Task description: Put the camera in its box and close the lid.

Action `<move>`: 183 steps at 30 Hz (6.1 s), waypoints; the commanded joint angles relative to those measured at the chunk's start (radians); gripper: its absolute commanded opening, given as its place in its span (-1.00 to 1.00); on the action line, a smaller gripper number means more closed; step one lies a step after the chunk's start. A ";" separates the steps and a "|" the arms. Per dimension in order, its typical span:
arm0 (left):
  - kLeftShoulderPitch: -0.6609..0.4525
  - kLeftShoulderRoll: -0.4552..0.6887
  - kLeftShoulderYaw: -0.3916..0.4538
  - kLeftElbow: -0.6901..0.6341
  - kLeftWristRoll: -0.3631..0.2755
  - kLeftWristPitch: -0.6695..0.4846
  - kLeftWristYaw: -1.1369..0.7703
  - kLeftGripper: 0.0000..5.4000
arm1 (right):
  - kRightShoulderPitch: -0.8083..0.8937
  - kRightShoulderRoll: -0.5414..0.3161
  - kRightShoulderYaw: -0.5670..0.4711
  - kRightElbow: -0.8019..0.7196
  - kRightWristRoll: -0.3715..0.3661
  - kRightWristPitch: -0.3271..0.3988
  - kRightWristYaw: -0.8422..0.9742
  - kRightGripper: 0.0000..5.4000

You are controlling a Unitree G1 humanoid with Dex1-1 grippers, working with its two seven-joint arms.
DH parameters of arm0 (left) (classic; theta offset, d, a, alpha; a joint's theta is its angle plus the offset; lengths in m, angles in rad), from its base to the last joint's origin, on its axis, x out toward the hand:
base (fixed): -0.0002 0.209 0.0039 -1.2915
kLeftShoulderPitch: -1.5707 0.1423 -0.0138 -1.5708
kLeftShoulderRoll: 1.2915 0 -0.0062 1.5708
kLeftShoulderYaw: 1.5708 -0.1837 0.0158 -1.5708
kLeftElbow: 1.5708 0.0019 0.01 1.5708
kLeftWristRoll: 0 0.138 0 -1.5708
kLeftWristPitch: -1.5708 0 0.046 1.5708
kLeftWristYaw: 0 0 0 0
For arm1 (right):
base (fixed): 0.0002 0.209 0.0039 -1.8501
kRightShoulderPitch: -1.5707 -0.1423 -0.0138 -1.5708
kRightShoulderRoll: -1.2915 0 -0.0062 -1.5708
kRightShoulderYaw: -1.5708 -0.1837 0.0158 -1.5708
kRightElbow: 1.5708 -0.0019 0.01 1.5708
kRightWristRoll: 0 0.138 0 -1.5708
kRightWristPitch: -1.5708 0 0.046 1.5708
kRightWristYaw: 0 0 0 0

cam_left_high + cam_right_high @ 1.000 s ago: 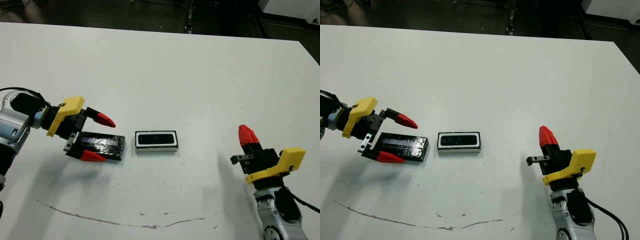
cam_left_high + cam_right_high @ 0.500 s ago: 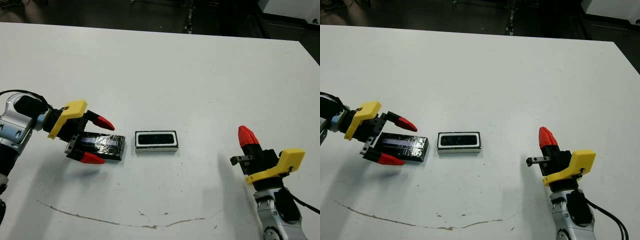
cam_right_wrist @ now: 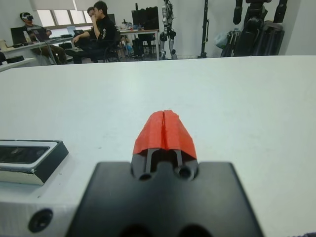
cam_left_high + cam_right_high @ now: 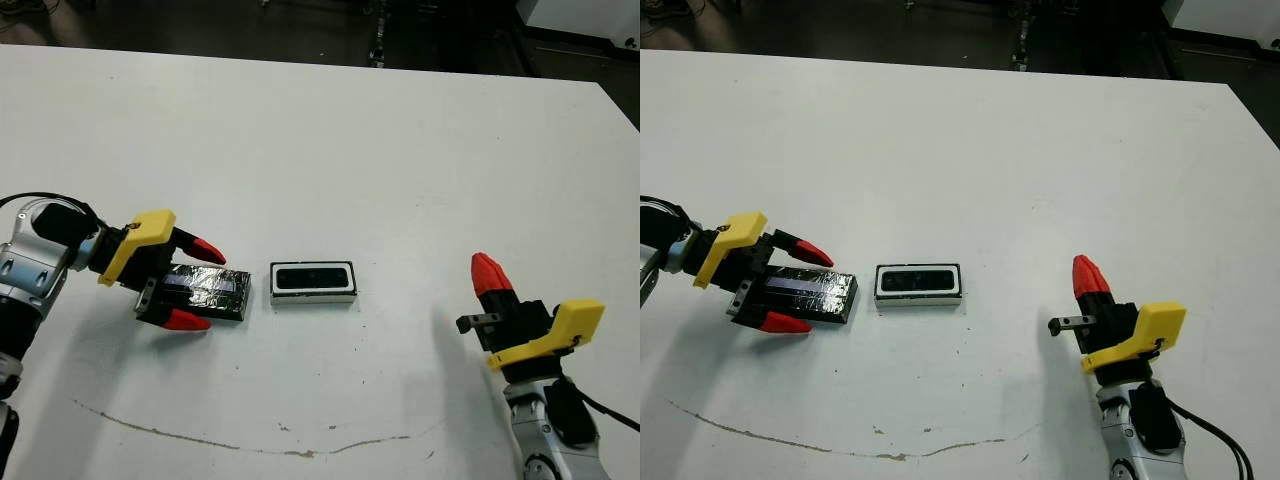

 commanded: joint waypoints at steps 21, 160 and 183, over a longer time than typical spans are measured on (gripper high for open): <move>-0.012 0.052 -0.069 -0.042 0.181 0.043 0.009 0.80 | 0.014 -0.013 0.013 0.006 0.009 0.003 0.001 -1.00; -0.006 -0.558 -0.178 0.112 0.051 0.189 0.266 0.17 | 0.016 -0.015 0.029 -0.005 0.008 0.029 -0.015 -1.00; 0.038 -0.422 -0.193 -0.071 0.197 0.120 0.402 1.00 | 0.018 -0.016 0.034 -0.002 0.004 0.022 -0.012 -1.00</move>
